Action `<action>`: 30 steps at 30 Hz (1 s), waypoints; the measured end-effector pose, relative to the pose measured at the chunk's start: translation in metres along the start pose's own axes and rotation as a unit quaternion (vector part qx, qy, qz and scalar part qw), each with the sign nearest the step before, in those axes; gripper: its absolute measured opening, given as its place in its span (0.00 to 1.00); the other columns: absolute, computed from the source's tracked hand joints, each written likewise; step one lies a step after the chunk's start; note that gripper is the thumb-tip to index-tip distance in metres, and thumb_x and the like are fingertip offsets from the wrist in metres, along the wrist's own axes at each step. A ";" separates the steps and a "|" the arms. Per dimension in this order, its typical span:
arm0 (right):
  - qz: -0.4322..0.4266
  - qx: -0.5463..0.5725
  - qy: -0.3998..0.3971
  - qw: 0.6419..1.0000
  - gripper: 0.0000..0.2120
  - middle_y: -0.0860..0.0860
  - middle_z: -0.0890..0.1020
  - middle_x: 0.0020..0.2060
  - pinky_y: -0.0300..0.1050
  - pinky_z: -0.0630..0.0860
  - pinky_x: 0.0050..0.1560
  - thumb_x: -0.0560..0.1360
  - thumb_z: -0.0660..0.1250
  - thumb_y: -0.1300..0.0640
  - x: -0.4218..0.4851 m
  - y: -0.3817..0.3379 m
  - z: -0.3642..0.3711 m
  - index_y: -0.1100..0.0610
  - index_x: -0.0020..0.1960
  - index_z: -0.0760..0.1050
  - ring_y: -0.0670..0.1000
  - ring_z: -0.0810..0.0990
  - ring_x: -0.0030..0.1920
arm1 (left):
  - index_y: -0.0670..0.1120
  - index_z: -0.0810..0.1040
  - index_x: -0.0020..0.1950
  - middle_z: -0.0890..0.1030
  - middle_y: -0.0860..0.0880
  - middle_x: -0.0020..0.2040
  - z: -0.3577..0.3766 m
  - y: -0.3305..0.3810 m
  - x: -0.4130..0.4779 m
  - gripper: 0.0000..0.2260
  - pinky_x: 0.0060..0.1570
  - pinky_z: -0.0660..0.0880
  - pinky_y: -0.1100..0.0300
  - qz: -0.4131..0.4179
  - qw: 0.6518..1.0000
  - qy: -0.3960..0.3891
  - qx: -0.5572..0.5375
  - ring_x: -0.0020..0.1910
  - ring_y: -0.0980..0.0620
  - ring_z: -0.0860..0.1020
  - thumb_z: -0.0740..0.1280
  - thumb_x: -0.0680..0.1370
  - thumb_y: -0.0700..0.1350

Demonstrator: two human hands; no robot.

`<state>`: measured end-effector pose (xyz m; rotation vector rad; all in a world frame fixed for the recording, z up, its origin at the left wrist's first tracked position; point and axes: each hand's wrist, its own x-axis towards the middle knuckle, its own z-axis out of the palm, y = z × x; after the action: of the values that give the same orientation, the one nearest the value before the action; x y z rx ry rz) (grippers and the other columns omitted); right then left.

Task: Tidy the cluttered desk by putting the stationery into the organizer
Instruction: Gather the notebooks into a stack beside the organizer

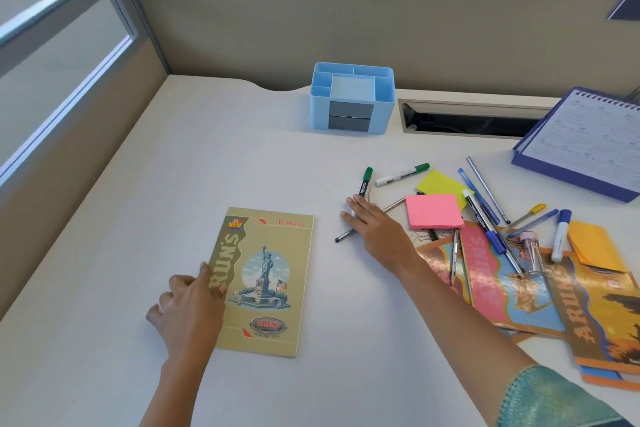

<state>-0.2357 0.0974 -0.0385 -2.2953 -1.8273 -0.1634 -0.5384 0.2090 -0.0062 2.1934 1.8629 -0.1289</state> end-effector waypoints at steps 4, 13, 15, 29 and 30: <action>-0.001 0.016 -0.002 1.000 0.26 0.59 0.74 0.67 0.59 0.72 0.65 0.68 0.59 0.78 -0.006 -0.003 -0.003 0.62 0.64 0.77 0.61 0.70 0.69 | 0.54 0.64 0.74 0.71 0.43 0.63 0.000 0.009 0.013 0.22 0.63 0.62 0.43 -0.010 1.000 0.001 0.010 0.60 0.37 0.71 0.57 0.81 0.57; 0.068 0.125 0.028 0.990 0.21 0.61 0.70 0.70 0.58 0.57 0.73 0.78 0.62 0.61 -0.019 -0.128 0.011 0.65 0.70 0.68 0.59 0.66 0.72 | 0.54 0.66 0.73 0.71 0.42 0.60 0.015 0.016 0.013 0.21 0.63 0.61 0.41 -0.021 0.999 0.048 -0.012 0.56 0.35 0.73 0.57 0.81 0.56; 0.101 0.165 -0.037 0.980 0.27 0.63 0.59 0.75 0.54 0.41 0.74 0.80 0.60 0.56 -0.015 -0.159 0.019 0.65 0.75 0.58 0.59 0.54 0.77 | 0.54 0.67 0.72 0.72 0.42 0.59 0.016 0.018 0.013 0.21 0.64 0.61 0.41 -0.019 0.998 0.053 -0.012 0.55 0.35 0.74 0.57 0.80 0.57; 0.232 0.186 0.032 0.954 0.22 0.58 0.55 0.77 0.49 0.45 0.77 0.82 0.54 0.57 -0.048 -0.121 -0.019 0.62 0.75 0.60 0.54 0.48 0.78 | 0.46 0.73 0.69 0.72 0.40 0.64 0.023 0.053 -0.005 0.20 0.65 0.59 0.37 0.086 0.977 0.150 -0.123 0.62 0.36 0.69 0.68 0.77 0.45; 0.266 0.168 0.048 0.948 0.22 0.58 0.58 0.76 0.51 0.49 0.77 0.81 0.57 0.58 -0.066 -0.103 -0.025 0.63 0.74 0.62 0.55 0.51 0.78 | 0.46 0.75 0.67 0.74 0.41 0.63 0.028 0.064 -0.021 0.19 0.64 0.62 0.38 0.126 0.969 0.158 -0.139 0.61 0.36 0.70 0.69 0.77 0.44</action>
<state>-0.3502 0.0508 -0.0188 -2.3753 -1.0346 0.1114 -0.4771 0.1729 -0.0189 2.3215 1.6037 0.5275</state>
